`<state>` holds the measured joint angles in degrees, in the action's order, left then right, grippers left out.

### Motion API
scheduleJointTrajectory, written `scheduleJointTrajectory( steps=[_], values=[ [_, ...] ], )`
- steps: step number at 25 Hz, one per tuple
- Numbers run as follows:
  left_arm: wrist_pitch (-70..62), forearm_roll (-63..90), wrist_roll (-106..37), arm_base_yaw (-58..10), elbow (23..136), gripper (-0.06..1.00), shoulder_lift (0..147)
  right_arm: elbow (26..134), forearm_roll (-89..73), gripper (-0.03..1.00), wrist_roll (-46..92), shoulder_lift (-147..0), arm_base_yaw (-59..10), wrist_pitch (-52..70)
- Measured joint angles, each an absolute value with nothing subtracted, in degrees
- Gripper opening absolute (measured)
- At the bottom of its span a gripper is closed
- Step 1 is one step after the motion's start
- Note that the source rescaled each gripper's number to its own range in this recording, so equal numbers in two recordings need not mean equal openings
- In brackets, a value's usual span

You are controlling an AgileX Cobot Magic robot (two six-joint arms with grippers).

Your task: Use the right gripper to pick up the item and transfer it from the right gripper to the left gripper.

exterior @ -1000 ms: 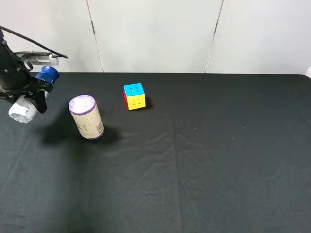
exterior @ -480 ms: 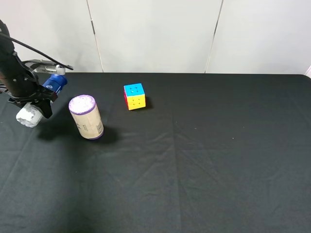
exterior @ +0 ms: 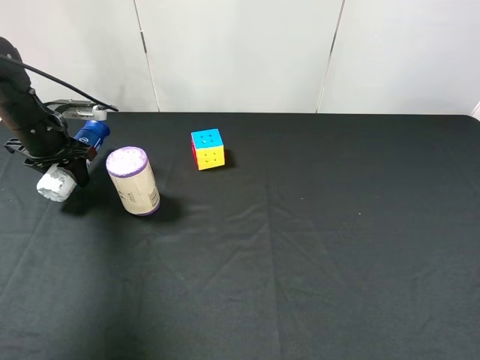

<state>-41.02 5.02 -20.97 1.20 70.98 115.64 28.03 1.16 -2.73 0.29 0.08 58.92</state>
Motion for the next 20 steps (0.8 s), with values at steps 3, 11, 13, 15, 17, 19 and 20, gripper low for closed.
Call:
scheduleJointTrajectory(
  steps=[3,11,13,15,17,19,20],
  values=[
    [-41.05,5.07,-23.49,1.20,70.98,0.12,115.64,28.03,1.16,1.00,-2.79,0.29,0.08,58.92],
    [-40.15,5.41,-24.56,1.20,70.98,0.97,115.64,28.03,1.16,1.00,-2.79,0.29,0.08,58.92],
    [-40.02,5.48,-24.56,1.20,70.98,0.99,115.64,28.03,1.16,1.00,-2.79,0.29,0.08,58.92],
    [-39.99,5.48,-24.63,1.20,70.98,0.99,115.64,28.03,1.16,1.00,-2.79,0.29,0.08,58.92],
    [-39.95,5.48,-24.63,1.20,70.98,1.00,115.64,28.03,1.16,1.00,-2.79,0.29,0.08,58.92],
    [-39.95,5.48,-24.63,1.20,70.98,1.00,115.45,28.03,1.16,1.00,-2.79,0.29,0.08,58.92],
    [-39.95,5.48,-24.63,1.20,70.98,1.00,115.08,28.03,1.16,1.00,-2.79,0.29,0.08,58.92]
  ],
)
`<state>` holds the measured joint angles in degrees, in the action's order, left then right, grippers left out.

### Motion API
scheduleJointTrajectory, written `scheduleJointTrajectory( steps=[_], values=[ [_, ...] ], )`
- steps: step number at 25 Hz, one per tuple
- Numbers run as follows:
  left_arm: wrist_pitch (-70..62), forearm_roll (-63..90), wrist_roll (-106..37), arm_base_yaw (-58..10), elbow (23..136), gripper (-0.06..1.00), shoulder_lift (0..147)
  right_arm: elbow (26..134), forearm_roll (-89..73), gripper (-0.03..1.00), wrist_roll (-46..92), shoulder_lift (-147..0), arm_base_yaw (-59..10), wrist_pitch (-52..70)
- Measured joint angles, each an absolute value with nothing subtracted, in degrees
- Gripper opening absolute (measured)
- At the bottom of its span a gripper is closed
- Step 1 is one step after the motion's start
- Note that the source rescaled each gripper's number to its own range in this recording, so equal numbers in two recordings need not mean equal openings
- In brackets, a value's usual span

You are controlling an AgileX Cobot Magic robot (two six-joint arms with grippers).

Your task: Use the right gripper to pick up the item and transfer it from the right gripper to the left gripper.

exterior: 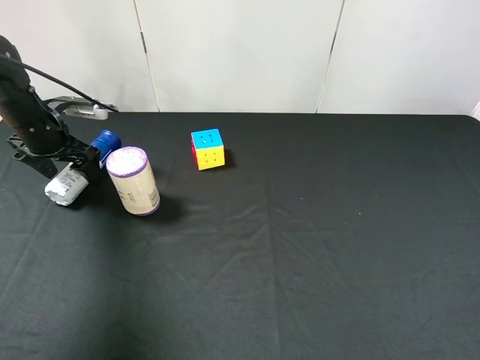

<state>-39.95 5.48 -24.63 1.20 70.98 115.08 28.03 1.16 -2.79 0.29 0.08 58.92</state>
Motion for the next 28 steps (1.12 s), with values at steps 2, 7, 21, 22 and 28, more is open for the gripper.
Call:
scheduleJointTrajectory(
  steps=[2,7,21,22,28],
  values=[
    [-39.81,5.48,-24.63,1.20,70.98,1.00,114.15,28.03,1.16,1.00,-2.79,0.29,0.08,58.92],
    [-40.51,5.48,-22.93,1.20,71.76,1.00,111.66,28.03,1.16,1.00,-2.79,0.29,0.08,58.92],
    [-44.39,5.48,-21.62,1.20,73.14,1.00,99.00,28.03,1.16,1.00,-2.79,0.29,0.08,58.92],
    [-44.39,5.48,-21.56,1.20,73.14,1.00,97.76,28.03,1.16,1.00,-2.79,0.29,0.08,58.92],
    [-45.46,5.48,-21.56,1.20,73.14,1.00,90.13,28.03,1.16,1.00,-2.79,0.29,0.08,58.92]
  ],
)
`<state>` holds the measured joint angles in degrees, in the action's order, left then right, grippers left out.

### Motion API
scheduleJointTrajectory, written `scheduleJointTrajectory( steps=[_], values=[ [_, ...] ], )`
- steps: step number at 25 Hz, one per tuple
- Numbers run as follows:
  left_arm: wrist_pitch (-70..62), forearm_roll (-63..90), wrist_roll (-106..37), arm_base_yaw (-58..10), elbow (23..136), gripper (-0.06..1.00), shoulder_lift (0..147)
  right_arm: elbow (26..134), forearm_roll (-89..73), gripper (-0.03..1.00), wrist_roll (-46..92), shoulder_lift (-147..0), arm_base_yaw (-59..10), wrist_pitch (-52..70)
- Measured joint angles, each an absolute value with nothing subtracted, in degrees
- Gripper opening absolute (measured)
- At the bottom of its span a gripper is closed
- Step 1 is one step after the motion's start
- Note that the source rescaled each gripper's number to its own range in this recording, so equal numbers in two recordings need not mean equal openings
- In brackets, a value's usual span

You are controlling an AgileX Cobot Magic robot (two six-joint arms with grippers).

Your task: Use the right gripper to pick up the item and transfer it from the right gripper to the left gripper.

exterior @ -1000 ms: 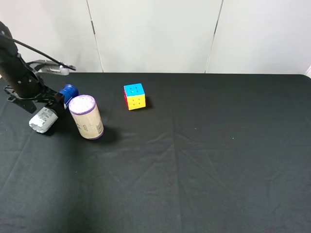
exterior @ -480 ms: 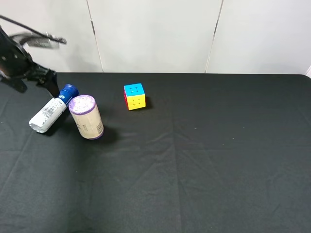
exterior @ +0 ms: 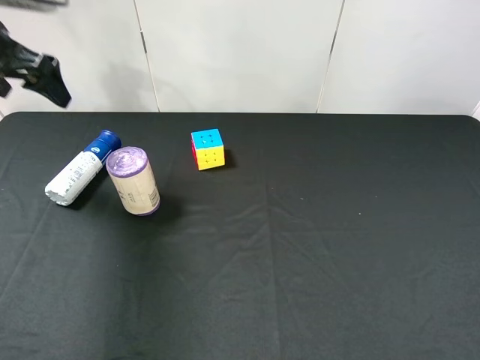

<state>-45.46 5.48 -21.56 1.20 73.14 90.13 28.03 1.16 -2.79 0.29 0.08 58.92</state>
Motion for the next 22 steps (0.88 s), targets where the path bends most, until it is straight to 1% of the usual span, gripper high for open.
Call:
scheduleJointTrajectory(
  steps=[11,16,22],
  values=[
    [-48.49,5.48,-21.56,1.20,73.14,0.98,74.05,28.03,1.16,1.00,-2.79,0.29,0.08,58.92],
    [-52.09,5.48,-21.56,1.20,73.14,0.98,66.97,28.03,1.16,1.00,-2.79,0.29,0.08,58.92],
    [-54.50,5.48,-21.56,1.20,71.37,0.90,59.80,28.03,1.16,1.00,-2.79,0.29,0.08,58.92]
  ],
)
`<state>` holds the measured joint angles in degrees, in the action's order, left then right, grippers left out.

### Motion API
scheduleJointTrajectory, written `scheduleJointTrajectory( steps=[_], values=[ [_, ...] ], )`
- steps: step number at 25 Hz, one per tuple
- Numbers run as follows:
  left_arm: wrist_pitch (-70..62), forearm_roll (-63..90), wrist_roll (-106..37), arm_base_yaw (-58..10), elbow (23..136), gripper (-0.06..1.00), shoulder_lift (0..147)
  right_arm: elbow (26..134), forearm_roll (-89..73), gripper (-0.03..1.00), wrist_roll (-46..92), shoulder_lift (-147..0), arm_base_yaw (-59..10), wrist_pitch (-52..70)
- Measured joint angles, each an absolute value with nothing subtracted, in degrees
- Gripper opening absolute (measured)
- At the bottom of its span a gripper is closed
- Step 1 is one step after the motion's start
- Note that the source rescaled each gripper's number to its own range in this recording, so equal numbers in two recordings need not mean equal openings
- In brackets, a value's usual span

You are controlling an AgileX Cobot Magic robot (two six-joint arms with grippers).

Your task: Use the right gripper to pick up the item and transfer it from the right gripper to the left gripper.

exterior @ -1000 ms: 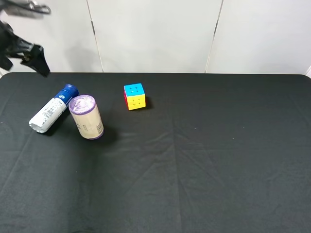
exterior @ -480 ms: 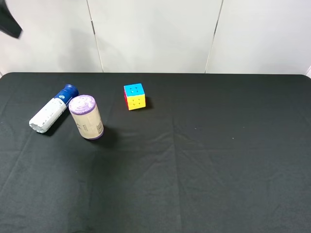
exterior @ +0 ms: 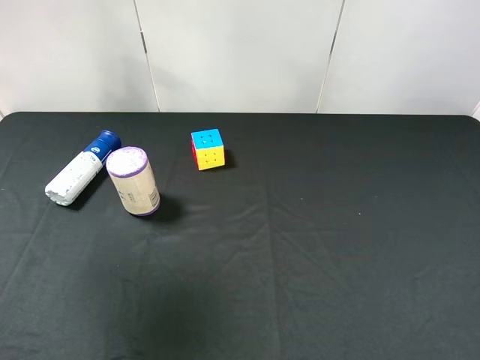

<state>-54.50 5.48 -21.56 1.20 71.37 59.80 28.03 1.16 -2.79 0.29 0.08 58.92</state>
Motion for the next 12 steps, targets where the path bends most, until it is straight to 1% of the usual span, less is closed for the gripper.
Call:
scheduleJointTrajectory(
  steps=[4,12],
  values=[
    [-55.07,5.48,-21.56,1.20,67.60,0.87,54.44,28.03,1.16,1.00,-2.79,0.29,0.08,58.92],
    [-55.31,6.40,-18.84,1.20,56.74,0.86,41.08,28.03,1.16,1.00,-2.79,0.29,0.08,58.92]
  ],
)
